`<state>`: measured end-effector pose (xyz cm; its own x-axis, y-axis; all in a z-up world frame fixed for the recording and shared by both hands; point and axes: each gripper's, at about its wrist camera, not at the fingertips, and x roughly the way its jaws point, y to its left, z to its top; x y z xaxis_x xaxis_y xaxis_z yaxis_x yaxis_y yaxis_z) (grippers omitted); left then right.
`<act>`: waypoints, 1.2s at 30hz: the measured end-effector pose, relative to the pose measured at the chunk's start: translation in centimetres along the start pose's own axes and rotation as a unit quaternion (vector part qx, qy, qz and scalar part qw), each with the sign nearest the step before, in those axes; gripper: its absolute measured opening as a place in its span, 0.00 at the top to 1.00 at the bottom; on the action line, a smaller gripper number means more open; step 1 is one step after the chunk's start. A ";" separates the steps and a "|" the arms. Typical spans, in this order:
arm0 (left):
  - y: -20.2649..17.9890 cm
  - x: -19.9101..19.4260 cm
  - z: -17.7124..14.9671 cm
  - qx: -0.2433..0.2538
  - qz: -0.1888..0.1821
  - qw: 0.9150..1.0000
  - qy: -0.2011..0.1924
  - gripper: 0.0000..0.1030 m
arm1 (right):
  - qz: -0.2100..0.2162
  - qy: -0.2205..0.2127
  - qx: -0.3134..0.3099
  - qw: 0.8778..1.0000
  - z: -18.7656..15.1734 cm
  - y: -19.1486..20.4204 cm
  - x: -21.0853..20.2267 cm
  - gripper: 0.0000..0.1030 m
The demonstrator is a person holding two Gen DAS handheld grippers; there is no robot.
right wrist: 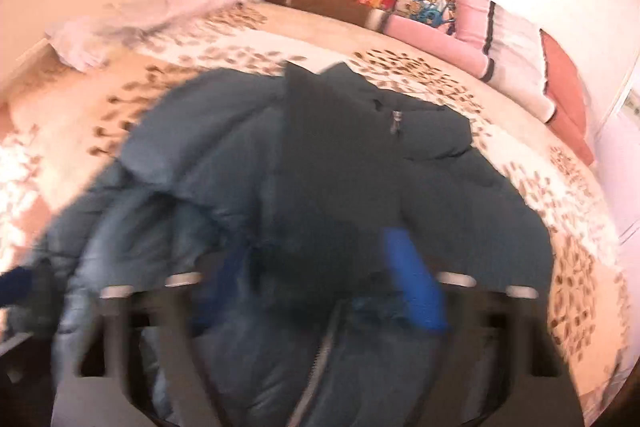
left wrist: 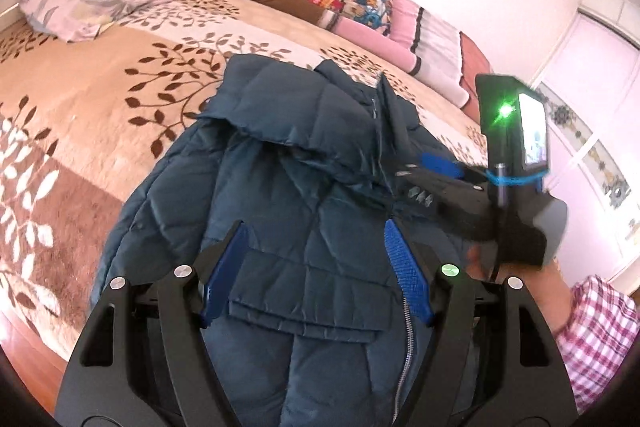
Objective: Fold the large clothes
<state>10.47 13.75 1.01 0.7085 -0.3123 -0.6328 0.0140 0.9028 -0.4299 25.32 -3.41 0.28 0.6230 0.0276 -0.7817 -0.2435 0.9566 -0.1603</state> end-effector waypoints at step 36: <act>-2.7 2.0 5.5 0.060 0.050 0.997 -0.026 0.32 | 0.088 0.021 0.315 0.945 -8.5 -16.9 -3.0 0.67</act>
<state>15.70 12.31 4.45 0.7465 -0.2059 -0.6327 0.0238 0.9586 -0.2839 21.24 -22.14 0.25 0.5801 0.2031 -0.7888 0.1582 0.9219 0.3537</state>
